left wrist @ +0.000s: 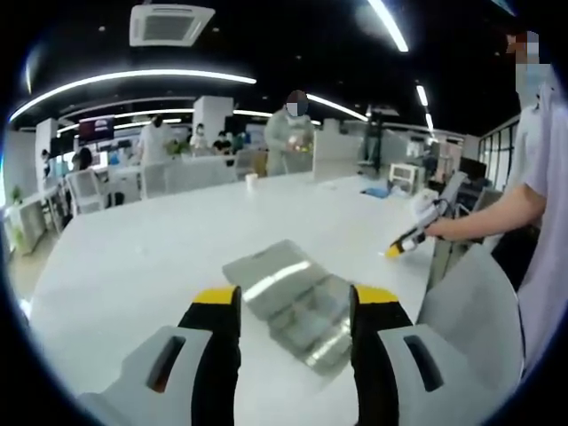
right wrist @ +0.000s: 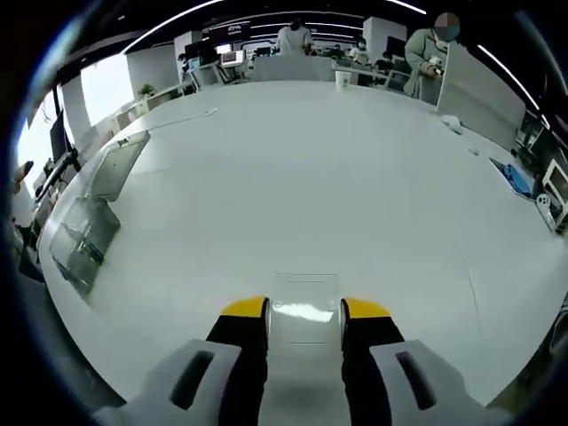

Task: Insert the divider into the dual guide fixture by aligning both edges with the guide slots and pushing it downward to the bottom, including one-sided entry, uneven engagement, binding, and posture correction.

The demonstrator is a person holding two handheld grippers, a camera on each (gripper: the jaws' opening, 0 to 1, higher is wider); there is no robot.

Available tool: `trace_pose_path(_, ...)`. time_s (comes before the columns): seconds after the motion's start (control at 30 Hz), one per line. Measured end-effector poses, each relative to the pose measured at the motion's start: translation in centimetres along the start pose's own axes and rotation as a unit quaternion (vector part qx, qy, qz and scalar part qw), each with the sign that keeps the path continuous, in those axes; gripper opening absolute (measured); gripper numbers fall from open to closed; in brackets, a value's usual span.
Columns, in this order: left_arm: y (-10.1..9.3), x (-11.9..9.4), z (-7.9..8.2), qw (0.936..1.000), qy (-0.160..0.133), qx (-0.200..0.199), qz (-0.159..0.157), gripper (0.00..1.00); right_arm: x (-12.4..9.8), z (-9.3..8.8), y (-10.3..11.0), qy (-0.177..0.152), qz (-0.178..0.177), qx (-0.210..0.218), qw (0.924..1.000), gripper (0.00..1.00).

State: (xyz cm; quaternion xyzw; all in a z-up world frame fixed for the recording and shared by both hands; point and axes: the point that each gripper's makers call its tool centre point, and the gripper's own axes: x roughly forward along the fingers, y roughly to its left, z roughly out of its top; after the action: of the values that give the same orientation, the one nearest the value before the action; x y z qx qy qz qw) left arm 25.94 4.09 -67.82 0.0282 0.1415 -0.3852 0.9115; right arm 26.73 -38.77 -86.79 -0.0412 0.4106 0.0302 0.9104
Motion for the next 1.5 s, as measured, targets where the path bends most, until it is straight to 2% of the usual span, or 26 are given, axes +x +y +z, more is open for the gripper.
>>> trace_pose_path(0.33, -0.2, 0.2, 0.0, 1.0, 0.002, 0.001, -0.003, 0.47, -0.8, -0.1, 1.1, 0.001, 0.003, 0.001, 1.0, 0.27)
trace_pose_path(0.43, -0.2, 0.2, 0.1, 1.0, 0.001, 0.001, -0.003, 0.47, -0.6, 0.0, 0.7, 0.013, 0.009, 0.026, 0.9995, 0.28)
trace_pose_path(0.5, -0.2, 0.3, 0.1, 1.0, 0.0, 0.002, -0.004, 0.47, -0.6, -0.1, 0.7, 0.021, 0.01, 0.012, 0.9997, 0.28)
trace_pose_path(1.1, 0.1, 0.4, 0.4, 1.0, -0.004, 0.003, -0.003, 0.45, 0.2, 0.0, -0.2, 0.056, 0.013, 0.013, 0.9982, 0.3)
trace_pose_path(1.5, 0.5, 0.3, 0.2, 1.0, -0.007, -0.001, 0.0, 0.44, 0.3, 0.0, -0.2, 0.066, 0.016, 0.01, 0.9977, 0.3)
